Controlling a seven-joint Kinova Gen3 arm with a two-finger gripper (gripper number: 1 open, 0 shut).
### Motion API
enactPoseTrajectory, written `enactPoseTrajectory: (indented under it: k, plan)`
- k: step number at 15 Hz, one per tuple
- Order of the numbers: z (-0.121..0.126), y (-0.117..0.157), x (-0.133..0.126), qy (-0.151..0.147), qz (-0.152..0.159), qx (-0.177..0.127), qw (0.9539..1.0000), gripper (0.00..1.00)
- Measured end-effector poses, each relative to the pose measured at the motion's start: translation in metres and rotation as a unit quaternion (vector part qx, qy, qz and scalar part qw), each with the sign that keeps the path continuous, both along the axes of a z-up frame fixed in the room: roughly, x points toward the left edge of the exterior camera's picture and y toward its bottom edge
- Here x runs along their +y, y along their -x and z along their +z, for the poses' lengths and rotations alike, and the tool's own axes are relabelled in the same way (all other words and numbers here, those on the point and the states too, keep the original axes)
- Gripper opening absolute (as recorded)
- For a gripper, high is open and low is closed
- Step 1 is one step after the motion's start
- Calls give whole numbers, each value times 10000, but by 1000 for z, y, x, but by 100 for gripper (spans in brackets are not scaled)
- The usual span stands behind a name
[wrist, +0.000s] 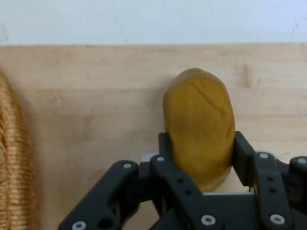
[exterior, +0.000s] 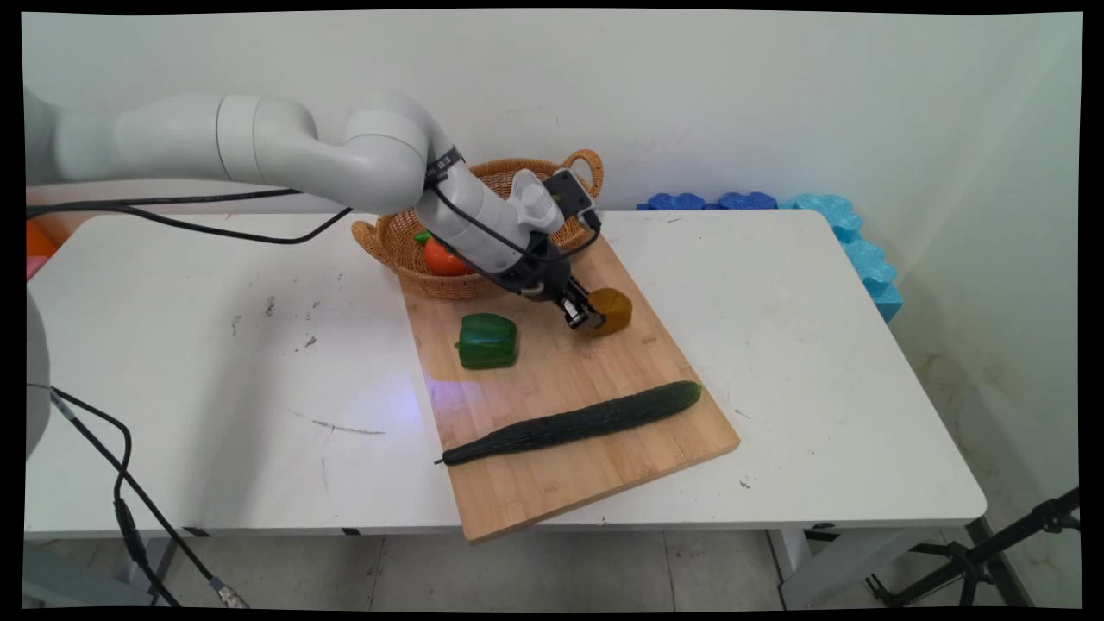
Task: Place the picked object in the vegetable basket
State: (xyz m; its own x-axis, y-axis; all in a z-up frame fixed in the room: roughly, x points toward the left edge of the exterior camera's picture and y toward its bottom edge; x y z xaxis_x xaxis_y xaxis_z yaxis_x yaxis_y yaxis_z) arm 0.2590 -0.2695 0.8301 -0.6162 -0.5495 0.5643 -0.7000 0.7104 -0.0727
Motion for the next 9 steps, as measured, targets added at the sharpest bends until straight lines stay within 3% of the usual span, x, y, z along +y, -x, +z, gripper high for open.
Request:
enactPoseTrajectory:
  k: [9]
  plan:
    - [52,-13,-19,351,-216,-1,9992,0]
